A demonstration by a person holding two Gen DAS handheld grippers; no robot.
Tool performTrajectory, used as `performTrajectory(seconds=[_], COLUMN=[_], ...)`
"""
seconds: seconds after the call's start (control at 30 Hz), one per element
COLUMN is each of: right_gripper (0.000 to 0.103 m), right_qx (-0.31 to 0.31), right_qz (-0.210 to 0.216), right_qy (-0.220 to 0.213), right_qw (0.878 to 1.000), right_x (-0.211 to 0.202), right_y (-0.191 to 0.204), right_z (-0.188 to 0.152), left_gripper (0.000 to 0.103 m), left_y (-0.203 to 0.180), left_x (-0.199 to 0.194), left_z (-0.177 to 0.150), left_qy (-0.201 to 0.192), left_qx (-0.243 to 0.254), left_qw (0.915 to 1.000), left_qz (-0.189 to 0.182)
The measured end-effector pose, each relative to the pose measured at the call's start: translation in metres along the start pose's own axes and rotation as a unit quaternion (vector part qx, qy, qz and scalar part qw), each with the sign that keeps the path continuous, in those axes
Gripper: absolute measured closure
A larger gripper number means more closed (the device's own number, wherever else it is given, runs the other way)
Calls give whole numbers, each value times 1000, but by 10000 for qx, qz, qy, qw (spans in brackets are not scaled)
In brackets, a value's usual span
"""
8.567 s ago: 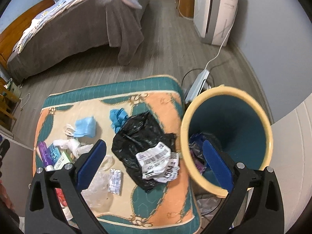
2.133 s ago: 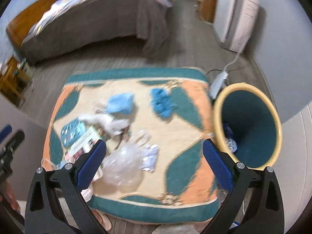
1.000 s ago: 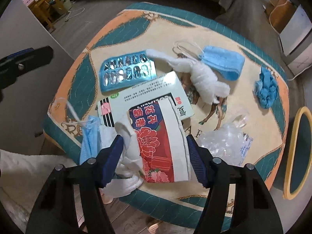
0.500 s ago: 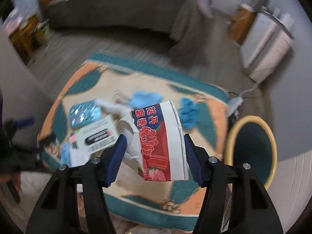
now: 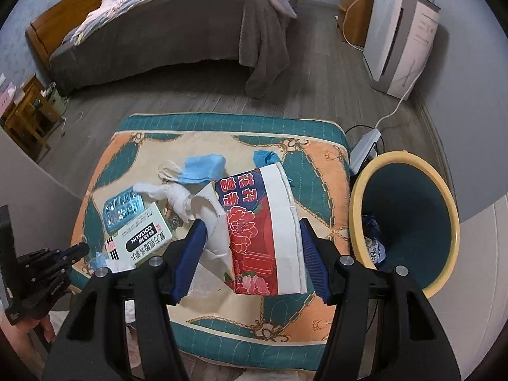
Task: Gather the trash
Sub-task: 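Grasp the red floral paper package with the right tool while the left tool closes on a thin item, then carry the red package over the bin and open the right tool while the left opens above the bin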
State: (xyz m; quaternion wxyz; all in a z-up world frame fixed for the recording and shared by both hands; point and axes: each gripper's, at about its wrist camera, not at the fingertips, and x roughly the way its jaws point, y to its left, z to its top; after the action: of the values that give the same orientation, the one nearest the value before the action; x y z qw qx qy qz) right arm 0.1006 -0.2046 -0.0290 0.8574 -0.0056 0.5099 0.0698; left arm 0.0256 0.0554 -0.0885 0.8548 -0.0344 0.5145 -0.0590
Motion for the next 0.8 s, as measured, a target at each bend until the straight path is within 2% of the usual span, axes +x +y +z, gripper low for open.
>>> performTrajectory(seconds=[0.1, 0.2, 0.37, 0.57, 0.8], right_gripper=[44, 44, 44, 44, 44], right_qx=[205, 273, 442, 588, 921], right_qz=[123, 59, 117, 114, 157], right_qy=[-92, -203, -278, -337, -388], right_qw=[9997, 9994, 9986, 9976, 9949], right_x=[-5, -10, -14, -17, -20], right_y=[-9, -18, -35, -61, -100], right_z=[2, 6, 9, 11, 10], left_gripper=[100, 100, 100, 100, 100], left_y=[-7, -21, -33, -61, -120], left_x=[-16, -40, -67, -84, -78], left_z=[8, 21, 47, 77, 97], left_qy=[-271, -658, -1011, -1166, -1165], left_qx=[148, 458, 501, 671, 1091], left_qw=[9995, 9967, 9936, 9909, 9869], left_qz=[29, 129, 62, -54, -252])
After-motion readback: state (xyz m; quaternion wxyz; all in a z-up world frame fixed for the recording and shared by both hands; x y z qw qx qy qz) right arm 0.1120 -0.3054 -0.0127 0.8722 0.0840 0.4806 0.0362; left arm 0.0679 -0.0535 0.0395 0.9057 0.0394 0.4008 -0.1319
